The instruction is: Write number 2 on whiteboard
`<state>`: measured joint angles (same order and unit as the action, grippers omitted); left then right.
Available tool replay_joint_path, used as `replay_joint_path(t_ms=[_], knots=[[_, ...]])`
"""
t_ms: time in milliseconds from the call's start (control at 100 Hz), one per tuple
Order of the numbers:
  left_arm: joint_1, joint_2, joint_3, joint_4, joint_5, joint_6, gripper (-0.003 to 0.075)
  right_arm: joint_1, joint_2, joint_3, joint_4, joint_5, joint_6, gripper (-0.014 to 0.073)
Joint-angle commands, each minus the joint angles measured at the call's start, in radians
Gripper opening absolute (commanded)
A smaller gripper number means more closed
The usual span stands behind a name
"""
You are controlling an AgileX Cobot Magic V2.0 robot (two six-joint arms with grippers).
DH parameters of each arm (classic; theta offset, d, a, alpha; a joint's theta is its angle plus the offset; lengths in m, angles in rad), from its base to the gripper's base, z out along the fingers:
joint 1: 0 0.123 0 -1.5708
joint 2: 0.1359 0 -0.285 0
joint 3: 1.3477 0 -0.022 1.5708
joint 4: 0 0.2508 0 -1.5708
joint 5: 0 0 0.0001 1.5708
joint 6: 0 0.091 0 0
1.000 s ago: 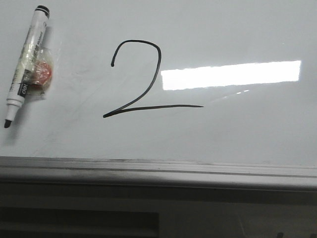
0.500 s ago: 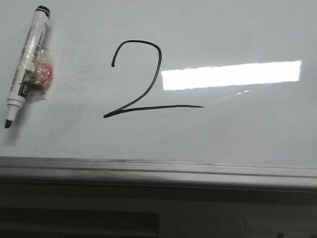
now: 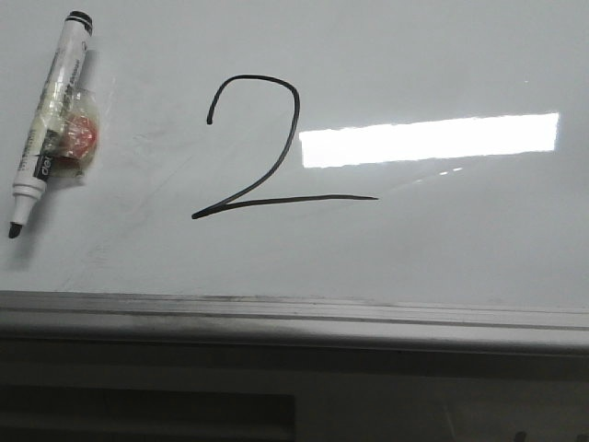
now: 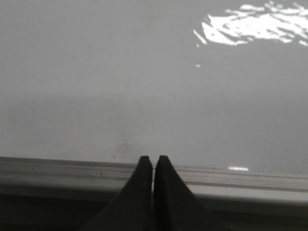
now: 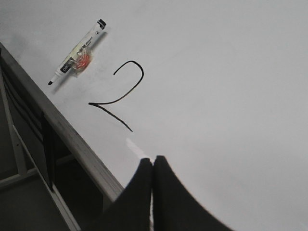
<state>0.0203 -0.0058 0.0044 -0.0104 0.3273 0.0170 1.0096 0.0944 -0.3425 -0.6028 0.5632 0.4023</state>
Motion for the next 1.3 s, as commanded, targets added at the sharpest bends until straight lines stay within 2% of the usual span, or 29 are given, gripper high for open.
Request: replay_joint_path(t_ms=[0,820,940,1040,1180,1290], knots=[[0.003,-0.026,0.027,0.010,-0.044,-0.017,-0.0019,-0.006,0.009,-0.026,-0.022,-0.066,0.001,-0.0050],[0.005,-0.026,0.027,0.010,-0.053,-0.017,-0.0019,-0.006,0.009,-0.020,-0.017,-0.066,0.001,-0.0050],[0.005,-0.026,0.027,0.010,-0.053,-0.017,-0.0019,-0.008,0.009,-0.020,0.069,-0.101,0.001,-0.0050],[0.005,-0.026,0.027,0.010,-0.053,-0.017,-0.0019,-0.017,0.009,-0.013,0.082,-0.202,0.001,-0.0050],[0.005,-0.026,0.027,0.010,-0.053,-0.017,-0.0019,-0.146,0.021,0.012,0.189,-0.362,0.001,-0.0050],[0.005,-0.026,0.027,0.010,-0.053,-0.017,-0.0019,-0.340,0.021,0.064,0.331,-0.483,0.001,-0.0050]])
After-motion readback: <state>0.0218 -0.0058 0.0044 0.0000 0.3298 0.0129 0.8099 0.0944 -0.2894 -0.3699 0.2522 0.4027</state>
